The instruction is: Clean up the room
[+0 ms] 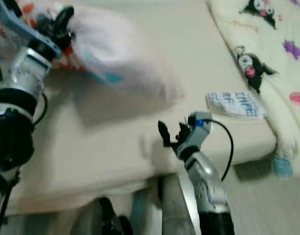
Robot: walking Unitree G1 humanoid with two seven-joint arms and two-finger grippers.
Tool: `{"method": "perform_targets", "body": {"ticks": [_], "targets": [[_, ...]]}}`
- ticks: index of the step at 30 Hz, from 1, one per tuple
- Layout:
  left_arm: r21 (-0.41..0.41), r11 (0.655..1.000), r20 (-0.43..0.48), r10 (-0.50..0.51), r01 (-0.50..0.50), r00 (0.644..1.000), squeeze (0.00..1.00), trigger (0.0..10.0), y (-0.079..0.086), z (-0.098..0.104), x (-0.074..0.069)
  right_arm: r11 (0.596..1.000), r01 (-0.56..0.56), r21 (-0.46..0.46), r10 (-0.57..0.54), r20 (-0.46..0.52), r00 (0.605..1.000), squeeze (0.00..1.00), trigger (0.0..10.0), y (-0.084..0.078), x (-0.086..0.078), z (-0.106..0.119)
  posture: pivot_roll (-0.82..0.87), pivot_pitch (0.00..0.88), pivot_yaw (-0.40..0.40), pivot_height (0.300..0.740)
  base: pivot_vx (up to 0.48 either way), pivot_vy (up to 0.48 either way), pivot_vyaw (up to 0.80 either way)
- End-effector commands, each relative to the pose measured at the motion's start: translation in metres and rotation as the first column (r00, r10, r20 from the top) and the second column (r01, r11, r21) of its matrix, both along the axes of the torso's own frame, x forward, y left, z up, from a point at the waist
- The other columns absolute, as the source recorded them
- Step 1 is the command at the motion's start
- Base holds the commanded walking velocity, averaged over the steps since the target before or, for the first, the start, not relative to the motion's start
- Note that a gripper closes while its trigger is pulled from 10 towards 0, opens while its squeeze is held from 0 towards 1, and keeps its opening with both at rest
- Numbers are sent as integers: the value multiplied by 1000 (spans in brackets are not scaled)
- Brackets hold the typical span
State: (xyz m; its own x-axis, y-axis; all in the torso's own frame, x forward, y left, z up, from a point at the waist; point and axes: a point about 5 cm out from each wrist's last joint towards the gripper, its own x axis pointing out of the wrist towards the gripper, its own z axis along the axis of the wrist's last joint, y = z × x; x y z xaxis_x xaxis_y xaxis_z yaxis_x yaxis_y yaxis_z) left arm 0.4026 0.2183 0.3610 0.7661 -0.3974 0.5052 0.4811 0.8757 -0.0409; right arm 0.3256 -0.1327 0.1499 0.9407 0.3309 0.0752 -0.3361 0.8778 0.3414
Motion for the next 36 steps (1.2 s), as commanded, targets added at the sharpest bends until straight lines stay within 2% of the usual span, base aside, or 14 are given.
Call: {"method": "perform_targets", "body": {"ticks": [1, 5, 8, 10, 11, 12, 13, 15, 17, 18, 20, 29, 35, 36], "targets": [[91, 996, 74, 4, -11, 997, 0, 0, 0, 13, -5, 1000, 7, -7, -7, -15, 1000, 0, 10000, -3, -2, -9, -201, 133, 55, 657, 0, 0, 0], [349, 931, 54, 95, -108, 994, 0, 0, 17, -4, -9, 1000, -11, -10, 11, 8, 1000, 0, 10000, 2, 8, -7, -183, 78, 56, 677, 0, 0, 0], [401, 909, 45, 108, -117, 993, 0, 0, 22, -10, -10, 1000, -14, -11, 14, 13, 1000, 0, 10000, 2, 11, -9, -176, 70, 58, 687, 0, 0, 0], [546, 831, -33, 149, -107, 988, 0, 0, 24, -48, -8, 1000, -10, -20, 10, 7, 1000, 0, 10000, 3, 12, -14, -168, 59, 61, 697, 0, 0, 0], [546, 831, -33, 149, -107, 988, 0, 0, 24, -48, -8, 1000, -10, -20, 10, 7, 1000, 0, 10000, 3, 12, -14, -168, 59, 61, 697, 0, 0, 0], [633, 769, -75, 180, -93, 981, 0, 0, 25, -72, -9, 1000, -7, -29, 7, 1, 1000, 0, 10000, 4, 13, -16, -166, 57, 59, 702, 0, 0, 0], [633, 769, -75, 180, -93, 981, 0, 0, 25, -72, -9, 1000, -7, -29, 7, 1, 1000, 0, 10000, 4, 13, -16, -166, 57, 59, 702, 0, 0, 0], [814, 580, -172, 266, -15, 948, 0, 0, 30, -136, -15, 999, -8, -36, 7, -11, 1000, 0, 10000, 6, 12, -22, -159, 56, 56, 712, 0, 0, 0], [883, 461, -247, 309, 83, 918, 0, 0, 32, -185, -27, 999, -12, -50, 10, -27, 1000, 0, 10000, 8, 11, -29, -150, 54, 52, 722, 0, 0, 0], [883, 461, -247, 309, 83, 918, 0, 0, 32, -185, -27, 999, -12, -50, 10, -27, 1000, 0, 10000, 8, 11, -29, -150, 54, 52, 722, 0, 0, 0], [902, 391, -330, 355, 182, 875, 0, 0, 32, -237, -46, 997, -29, -67, 26, -49, 998, 0, 10000, 11, 11, -36, -144, 45, 49, 732, 0, 0, 0], [939, 299, -302, 473, 172, 828, 0, 0, 43, -270, -62, 998, -37, -54, 36, -27, 999, 0, 10000, 10, 14, -33, -148, 28, 48, 740, 0, 0, 0], [971, 234, -166, 540, 42, 825, 0, 0, 57, -248, -53, 999, -6, -40, 6, -7, 1000, 0, 10000, 4, 19, -29, -142, 9, 60, 740, 0, 0, 0], [985, 174, -100, 550, 3, 829, 0, 0, 65, -232, -48, 999, 11, -33, -11, -1, 1000, 0, 10000, 1, 21, -27, -141, 0, 64, 740, 0, 0, 0]]}}
